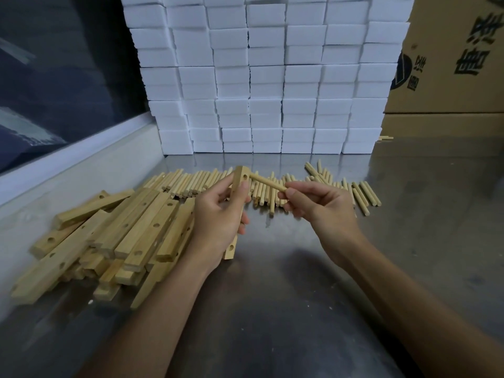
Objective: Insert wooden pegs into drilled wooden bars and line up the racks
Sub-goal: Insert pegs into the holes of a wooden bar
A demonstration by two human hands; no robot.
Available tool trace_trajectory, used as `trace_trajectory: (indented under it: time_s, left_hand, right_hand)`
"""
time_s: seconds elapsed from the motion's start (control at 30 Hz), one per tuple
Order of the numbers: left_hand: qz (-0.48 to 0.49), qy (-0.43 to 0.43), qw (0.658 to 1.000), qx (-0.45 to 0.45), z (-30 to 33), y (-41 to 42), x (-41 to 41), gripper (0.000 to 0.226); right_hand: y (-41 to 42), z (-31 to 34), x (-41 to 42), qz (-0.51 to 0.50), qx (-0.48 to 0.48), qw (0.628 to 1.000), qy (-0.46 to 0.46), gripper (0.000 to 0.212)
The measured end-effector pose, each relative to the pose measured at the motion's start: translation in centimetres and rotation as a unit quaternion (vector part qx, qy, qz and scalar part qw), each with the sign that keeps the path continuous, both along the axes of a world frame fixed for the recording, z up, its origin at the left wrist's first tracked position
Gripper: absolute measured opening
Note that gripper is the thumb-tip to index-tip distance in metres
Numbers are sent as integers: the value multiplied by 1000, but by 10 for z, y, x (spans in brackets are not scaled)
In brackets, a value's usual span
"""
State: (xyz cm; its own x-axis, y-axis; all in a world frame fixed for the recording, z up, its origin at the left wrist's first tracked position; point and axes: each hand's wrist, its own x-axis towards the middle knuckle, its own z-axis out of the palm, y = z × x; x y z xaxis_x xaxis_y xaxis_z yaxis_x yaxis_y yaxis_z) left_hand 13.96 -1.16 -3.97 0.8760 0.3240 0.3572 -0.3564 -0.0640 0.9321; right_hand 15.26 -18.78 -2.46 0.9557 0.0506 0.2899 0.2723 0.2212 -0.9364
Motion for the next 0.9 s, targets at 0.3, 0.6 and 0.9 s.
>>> trace_trajectory:
  time_s: [0.3, 0.6, 0.9]
  left_hand:
    - [20, 2, 1000, -1, 0, -1, -1, 26]
    - [64, -8, 990, 128, 4, 1, -7, 42]
    - [120, -70, 967, 214, 8, -7, -13, 41]
  right_hand:
    - [2, 1, -2, -22, -112, 989, -95, 17]
    - [-2, -4, -3, -132, -334, 880, -311, 15]
    - [-3, -1, -5, -178, -407, 813, -377, 14]
